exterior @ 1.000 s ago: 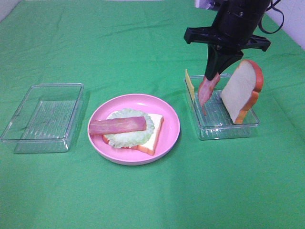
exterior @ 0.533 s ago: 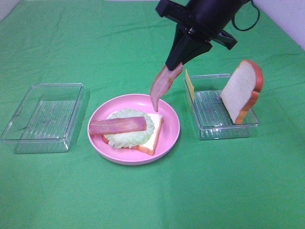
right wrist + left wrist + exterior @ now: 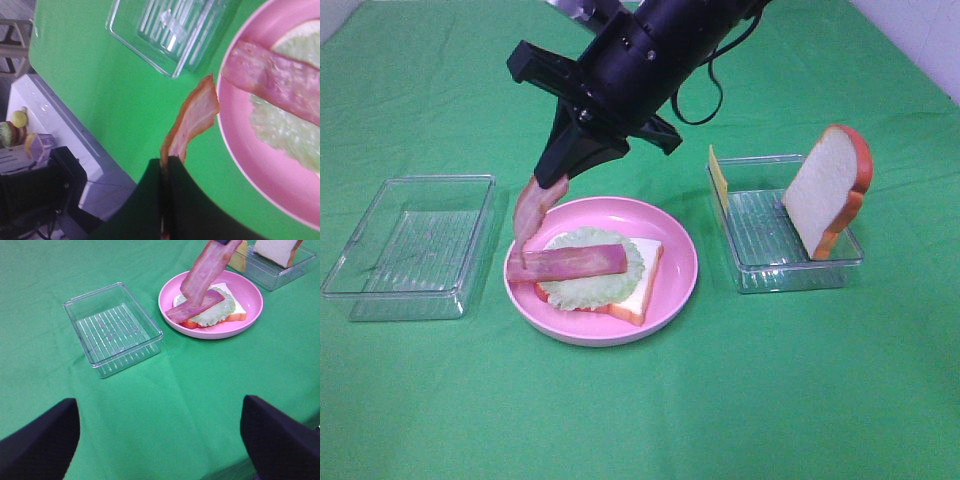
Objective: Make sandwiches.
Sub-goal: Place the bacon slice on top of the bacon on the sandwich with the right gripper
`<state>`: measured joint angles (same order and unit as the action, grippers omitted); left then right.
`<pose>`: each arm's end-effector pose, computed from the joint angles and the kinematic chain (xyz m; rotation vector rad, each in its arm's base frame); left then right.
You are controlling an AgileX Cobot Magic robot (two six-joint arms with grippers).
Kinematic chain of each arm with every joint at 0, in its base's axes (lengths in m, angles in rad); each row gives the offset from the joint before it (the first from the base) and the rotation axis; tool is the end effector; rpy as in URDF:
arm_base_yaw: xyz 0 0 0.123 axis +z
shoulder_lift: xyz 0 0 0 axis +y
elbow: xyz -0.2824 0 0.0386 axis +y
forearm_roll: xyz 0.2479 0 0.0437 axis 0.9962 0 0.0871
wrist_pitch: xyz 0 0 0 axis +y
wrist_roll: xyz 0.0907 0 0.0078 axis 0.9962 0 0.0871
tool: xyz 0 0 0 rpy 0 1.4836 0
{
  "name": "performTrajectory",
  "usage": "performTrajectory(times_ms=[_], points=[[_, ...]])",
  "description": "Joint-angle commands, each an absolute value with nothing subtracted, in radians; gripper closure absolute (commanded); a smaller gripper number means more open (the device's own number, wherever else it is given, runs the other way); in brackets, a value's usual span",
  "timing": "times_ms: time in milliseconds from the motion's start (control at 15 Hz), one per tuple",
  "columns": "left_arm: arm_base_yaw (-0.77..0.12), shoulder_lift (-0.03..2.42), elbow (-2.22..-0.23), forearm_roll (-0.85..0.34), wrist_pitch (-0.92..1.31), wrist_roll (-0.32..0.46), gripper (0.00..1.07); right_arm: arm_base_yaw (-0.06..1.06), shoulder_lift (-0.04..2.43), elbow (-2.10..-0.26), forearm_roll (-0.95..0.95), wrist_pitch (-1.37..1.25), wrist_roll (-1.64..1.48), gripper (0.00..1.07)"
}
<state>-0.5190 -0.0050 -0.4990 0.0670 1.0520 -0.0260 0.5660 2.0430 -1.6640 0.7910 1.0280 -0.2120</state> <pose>-0.0019 0.0072 0.2777 0.4949 1.9789 -0.2630 0.3403 0.2819 0.2398 -0.6168 2.7574 1.1166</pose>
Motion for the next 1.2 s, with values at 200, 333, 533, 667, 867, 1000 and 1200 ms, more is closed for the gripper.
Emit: performTrajectory(times_ms=[200, 333, 533, 667, 867, 1000, 1200], points=[[-0.521, -0.027, -0.497, 0.059, 1.042, -0.026, 0.24, 0.561, 2.162, -1.67, 0.866, 0.963, -0.279, 1.07], [-0.521, -0.027, -0.497, 0.059, 1.042, -0.026, 0.24, 0.561, 2.166, -1.67, 0.702, 0.917, -0.172, 1.07], [-0.521, -0.027, -0.497, 0.059, 1.042, -0.026, 0.24, 0.561, 2.166, -1.67, 0.454, 0.903, 0.0, 1.07], [-0.521, -0.027, -0.497, 0.059, 1.042, -0.026, 0.24, 0.561, 2.166, -1.67, 0.372, 0.903, 0.03, 1.07], [-0.521, -0.027, -0.497, 0.059, 1.042, -0.026, 0.24, 0.561, 2.166, -1.67, 0.342, 0.885, 0.035, 1.06], [-0.521, -0.027, -0.497, 0.059, 1.042, -0.026, 0.24, 0.561, 2.166, -1.67, 0.272, 0.882, 0.074, 0.77], [-0.521, -0.027, -0.497, 0.059, 1.042, -0.026, 0.24, 0.561, 2.166, -1.67, 0.222, 0.881, 0.078, 0.45]])
